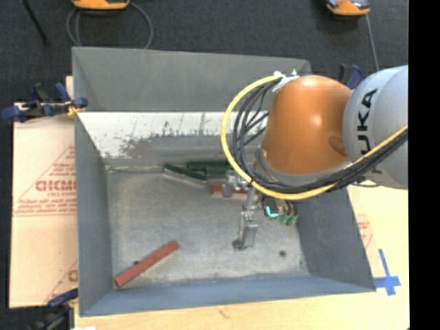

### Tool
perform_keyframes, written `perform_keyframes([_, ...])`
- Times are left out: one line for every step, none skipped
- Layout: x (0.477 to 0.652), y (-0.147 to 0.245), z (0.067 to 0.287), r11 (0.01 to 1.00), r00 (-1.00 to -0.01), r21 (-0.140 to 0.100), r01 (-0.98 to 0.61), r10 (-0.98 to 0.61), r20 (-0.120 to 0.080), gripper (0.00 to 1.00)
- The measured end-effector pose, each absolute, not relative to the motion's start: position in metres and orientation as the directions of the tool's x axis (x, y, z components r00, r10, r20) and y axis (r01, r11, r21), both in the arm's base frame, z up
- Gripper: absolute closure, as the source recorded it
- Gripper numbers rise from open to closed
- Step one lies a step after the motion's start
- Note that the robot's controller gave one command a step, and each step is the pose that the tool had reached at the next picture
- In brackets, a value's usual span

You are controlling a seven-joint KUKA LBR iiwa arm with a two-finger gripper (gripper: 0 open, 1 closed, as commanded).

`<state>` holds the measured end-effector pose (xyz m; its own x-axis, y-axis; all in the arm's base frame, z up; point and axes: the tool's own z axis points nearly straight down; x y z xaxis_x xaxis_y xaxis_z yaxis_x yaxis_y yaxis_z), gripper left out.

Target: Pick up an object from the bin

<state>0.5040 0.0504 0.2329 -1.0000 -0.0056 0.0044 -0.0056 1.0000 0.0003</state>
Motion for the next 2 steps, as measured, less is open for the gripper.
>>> perform_keyframes([0.521,0.169,0.095,0.984,-0.984,0.001,-0.177,-0.177,0.002,0.00])
perform_keyframes([0.522,0.189,0.070,0.842,-0.842,0.000,-0.540,-0.540,0.002,0.00])
